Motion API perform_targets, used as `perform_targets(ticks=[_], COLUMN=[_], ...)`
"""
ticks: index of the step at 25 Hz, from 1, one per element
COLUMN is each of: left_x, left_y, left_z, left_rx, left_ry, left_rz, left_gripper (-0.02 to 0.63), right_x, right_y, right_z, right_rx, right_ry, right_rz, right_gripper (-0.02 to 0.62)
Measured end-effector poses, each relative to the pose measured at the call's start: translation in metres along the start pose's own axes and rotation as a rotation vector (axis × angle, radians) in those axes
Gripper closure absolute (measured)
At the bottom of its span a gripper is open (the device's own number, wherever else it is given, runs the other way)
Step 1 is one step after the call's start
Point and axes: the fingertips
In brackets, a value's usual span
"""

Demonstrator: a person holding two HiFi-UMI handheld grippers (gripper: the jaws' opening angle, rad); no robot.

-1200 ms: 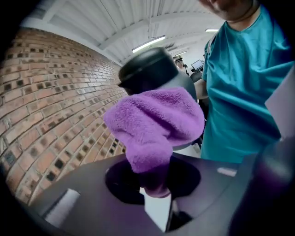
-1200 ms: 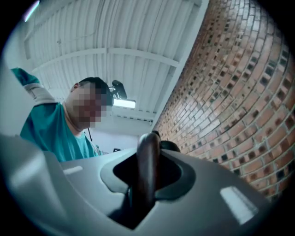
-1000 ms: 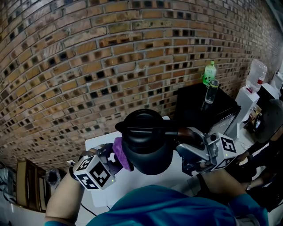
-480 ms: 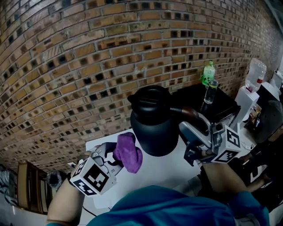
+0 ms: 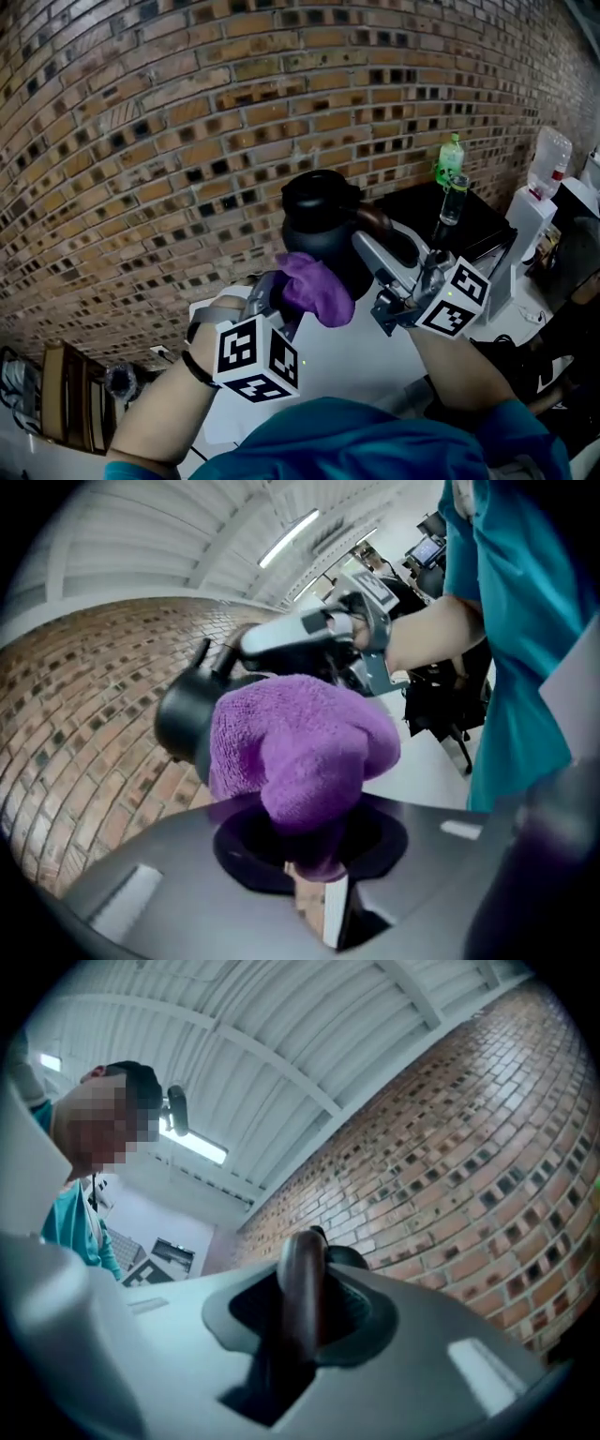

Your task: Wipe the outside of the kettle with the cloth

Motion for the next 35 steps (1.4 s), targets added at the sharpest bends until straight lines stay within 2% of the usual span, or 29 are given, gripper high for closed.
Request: perform_targets(ticks=[2, 4, 6, 9, 12, 15, 17, 19, 22, 24, 27, 29, 33, 35], left_x=[0.013, 0.015, 0.004, -0.010, -0.003, 0.011, 0.017, 0.019, 0.020, 0.022, 0.012, 0.005, 0.001, -0.001], left_y=[0.004, 0.009, 0.005, -0.015, -0.019, -0.012, -0.007, -0.003, 0.004, 0.004, -0.008, -0.010, 0.008, 0.017], left_z=[-0.030, -0.045, -0.031, 0.012, 0.021, -0.014, -0.044, -0.068, -0.074, -0.054, -0.015, -0.002, 0.017, 0.027], left_rx=[0.017, 0.037, 0.024, -0.004, 0.030, 0.064, 0.048, -0.056, -0.375, -0.570, -0.833, -0.909, -1.049, -1.075], left_ry=[0.068, 0.093, 0.045, -0.068, -0.112, -0.037, 0.039, 0.127, 0.258, 0.271, 0.292, 0.302, 0.285, 0.260], left_rz=[0.019, 0.024, 0.012, -0.019, -0.004, 0.018, 0.003, -0.036, -0.107, -0.184, -0.363, -0.420, -0.444, -0.446], left_gripper=[0.525, 0.525, 0.525, 0.525, 0.525, 0.525, 0.525, 0.525, 0.525, 0.525, 0.525, 0.526, 0.526, 0.526], right_x=[0.001, -0.001, -0.001, 0.001, 0.004, 0.006, 0.007, 0.008, 0.007, 0.010, 0.017, 0.015, 0.008, 0.005], right_y=[-0.001, -0.001, 0.003, 0.014, 0.023, 0.017, 0.000, -0.023, -0.062, -0.080, -0.089, -0.089, -0.091, -0.092], right_z=[-0.003, -0.004, -0.002, -0.002, -0.003, -0.005, -0.003, -0.001, 0.005, 0.014, 0.033, 0.040, 0.042, 0.042], right_rx=[-0.021, -0.026, -0.034, -0.067, -0.069, -0.052, -0.042, -0.015, 0.077, 0.131, 0.168, 0.161, 0.170, 0.181], right_ry=[0.014, 0.015, 0.009, 0.013, 0.029, 0.036, 0.021, -0.005, -0.073, -0.140, -0.227, -0.250, -0.266, -0.267], right_rz=[0.005, 0.004, 0.021, 0.079, 0.105, 0.084, 0.038, -0.036, -0.186, -0.265, -0.308, -0.307, -0.318, -0.327], right_gripper=[0.505, 0.505, 0.505, 0.505, 0.505, 0.505, 0.505, 0.505, 0.505, 0.505, 0.505, 0.505, 0.505, 0.505])
Point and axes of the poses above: the fingertips, and each gripper's own axes: x forward along the fingers, z to its left, y out of its underside, and after that the axes turned 13 degrees about -y, right-handed
